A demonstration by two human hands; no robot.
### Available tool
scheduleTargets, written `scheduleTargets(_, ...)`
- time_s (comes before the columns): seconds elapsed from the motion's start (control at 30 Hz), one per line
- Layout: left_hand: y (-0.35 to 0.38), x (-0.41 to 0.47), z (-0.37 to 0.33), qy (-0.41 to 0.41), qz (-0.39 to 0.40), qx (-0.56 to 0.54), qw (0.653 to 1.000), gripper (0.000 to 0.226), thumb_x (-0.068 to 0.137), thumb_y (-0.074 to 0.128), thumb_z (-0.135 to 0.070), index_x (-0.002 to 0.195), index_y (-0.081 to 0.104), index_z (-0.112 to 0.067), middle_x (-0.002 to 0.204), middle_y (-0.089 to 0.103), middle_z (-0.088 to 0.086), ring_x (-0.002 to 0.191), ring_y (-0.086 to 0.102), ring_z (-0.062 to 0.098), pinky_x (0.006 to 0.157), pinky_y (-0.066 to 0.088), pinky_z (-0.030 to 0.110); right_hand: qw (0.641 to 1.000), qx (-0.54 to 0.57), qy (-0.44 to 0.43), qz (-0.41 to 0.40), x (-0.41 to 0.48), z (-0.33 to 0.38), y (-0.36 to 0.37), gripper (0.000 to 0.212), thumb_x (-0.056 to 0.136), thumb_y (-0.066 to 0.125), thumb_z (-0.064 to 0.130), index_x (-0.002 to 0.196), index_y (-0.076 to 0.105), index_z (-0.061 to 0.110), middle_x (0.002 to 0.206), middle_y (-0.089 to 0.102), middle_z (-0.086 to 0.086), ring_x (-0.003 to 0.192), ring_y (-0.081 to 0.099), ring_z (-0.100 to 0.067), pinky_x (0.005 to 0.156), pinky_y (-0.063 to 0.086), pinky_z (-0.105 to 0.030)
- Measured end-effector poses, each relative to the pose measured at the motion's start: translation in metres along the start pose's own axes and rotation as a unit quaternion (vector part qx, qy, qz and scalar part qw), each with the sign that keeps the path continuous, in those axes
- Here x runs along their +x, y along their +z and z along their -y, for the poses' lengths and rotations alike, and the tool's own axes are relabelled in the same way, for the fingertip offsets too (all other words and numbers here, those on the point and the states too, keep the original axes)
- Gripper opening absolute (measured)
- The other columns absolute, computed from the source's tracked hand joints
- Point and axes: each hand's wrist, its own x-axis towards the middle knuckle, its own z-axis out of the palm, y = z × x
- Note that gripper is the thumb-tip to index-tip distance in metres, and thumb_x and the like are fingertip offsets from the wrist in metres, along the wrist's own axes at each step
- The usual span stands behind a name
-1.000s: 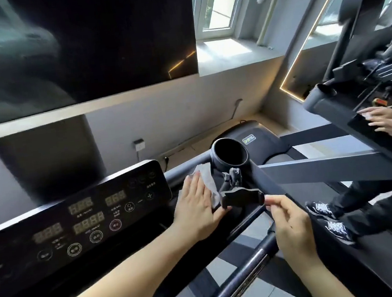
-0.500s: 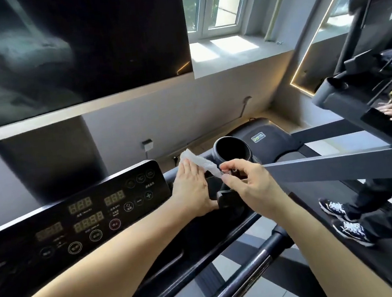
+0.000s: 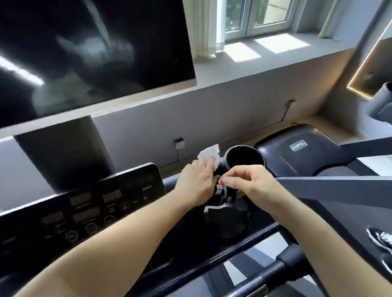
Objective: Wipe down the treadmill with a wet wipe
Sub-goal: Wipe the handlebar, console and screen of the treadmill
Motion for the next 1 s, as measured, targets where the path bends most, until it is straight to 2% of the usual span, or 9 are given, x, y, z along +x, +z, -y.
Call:
scheduleTargets(0.1,0.028,-0.018,0.007,-0.026,-0.047,0.015,0.998,0.082,0.087,0.019,-0.062,0.146,0.025,-0.005,0.141,0.043,0.025,0.121,0.049,0.041,0.095,0.04,0.046,1.0,0.018,0.009,0.023,0.016,-0.004,-0.003,0.023,0.099,0.065,0.023,0.084,0.077,0.01,0.086,0.075,-0.014,0.077,0.063,-0.015,0.073,0.05,-0.028)
scheduleTargets(0.2,0.035,-0.046,0.002,-0.051,-0.035,0.066,0.996,0.089,0.096,0.025,-0.061,0.156,0.014,0.003,0.16,0.009,0.039,0.15,0.012,0.052,0.123,0.016,0.055,0.998,0.026,0.021,0.058,0.04,-0.006,0.002,0.026,0.101,0.061,0.021,0.087,0.077,0.007,0.082,0.075,-0.015,0.076,0.064,-0.017,0.079,0.05,-0.035)
scheduleTargets(0.27,0.025,-0.066,-0.005,-0.052,0.008,0.129,0.99,0.088,0.101,0.028,-0.051,0.158,0.002,0.011,0.159,-0.006,0.045,0.151,-0.003,0.057,0.125,0.005,0.059,0.996,0.021,0.022,0.088,0.053,-0.009,0.007,0.026,0.101,0.059,0.019,0.089,0.075,0.003,0.08,0.076,-0.015,0.074,0.066,-0.017,0.083,0.05,-0.038)
scheduleTargets(0.4,0.013,-0.093,-0.006,-0.026,0.061,0.341,0.938,0.063,0.106,0.027,-0.028,0.152,0.029,0.014,0.153,0.025,0.046,0.144,0.023,0.058,0.122,0.016,0.062,0.991,0.067,0.025,0.116,0.068,-0.011,0.014,0.025,0.1,0.06,0.014,0.093,0.071,-0.007,0.078,0.075,-0.016,0.07,0.067,-0.02,0.081,0.048,-0.04)
scheduleTargets(0.53,-0.007,-0.101,0.007,0.024,0.089,0.432,0.897,0.055,0.107,0.03,-0.029,0.146,0.047,0.005,0.15,0.038,0.039,0.143,0.033,0.053,0.121,0.019,0.063,0.989,0.074,0.021,0.129,0.071,-0.009,0.019,0.025,0.102,0.057,0.012,0.092,0.07,-0.007,0.075,0.074,-0.016,0.068,0.067,-0.024,0.081,0.047,-0.039)
scheduleTargets(0.63,-0.029,-0.087,0.016,0.011,0.085,0.432,0.898,0.049,0.107,0.032,-0.027,0.142,0.054,0.0,0.146,0.048,0.033,0.138,0.042,0.046,0.119,0.024,0.058,0.985,0.078,0.013,0.15,0.07,-0.008,0.02,0.023,0.101,0.058,0.012,0.089,0.072,-0.002,0.077,0.075,-0.017,0.071,0.067,-0.026,0.083,0.047,-0.041)
scheduleTargets(0.73,-0.045,-0.073,0.018,-0.042,0.091,0.416,0.904,0.039,0.103,0.039,-0.019,0.13,0.058,0.0,0.126,0.06,0.023,0.12,0.051,0.038,0.113,0.031,0.053,0.983,0.088,0.017,0.162,0.07,-0.009,0.018,0.023,0.101,0.058,0.014,0.088,0.072,0.001,0.078,0.075,-0.017,0.075,0.067,-0.027,0.083,0.045,-0.041)
scheduleTargets(0.9,-0.058,-0.057,0.026,-0.163,0.041,0.302,0.938,0.027,0.097,0.047,-0.013,0.115,0.066,-0.013,0.109,0.059,0.009,0.108,0.05,0.029,0.097,0.037,0.042,0.982,0.079,0.022,0.168,0.074,-0.013,0.02,0.022,0.101,0.058,0.015,0.089,0.073,0.003,0.08,0.076,-0.017,0.078,0.067,-0.03,0.082,0.044,-0.042)
scheduleTargets(1.0,-0.068,-0.045,0.038,-0.176,0.05,0.263,0.947,0.021,0.096,0.053,-0.023,0.111,0.068,-0.021,0.112,0.059,0.005,0.108,0.049,0.026,0.09,0.035,0.037,0.981,0.074,0.029,0.177,0.077,-0.01,0.024,0.023,0.102,0.057,0.016,0.093,0.071,0.001,0.08,0.075,-0.016,0.077,0.068,-0.032,0.079,0.046,-0.039)
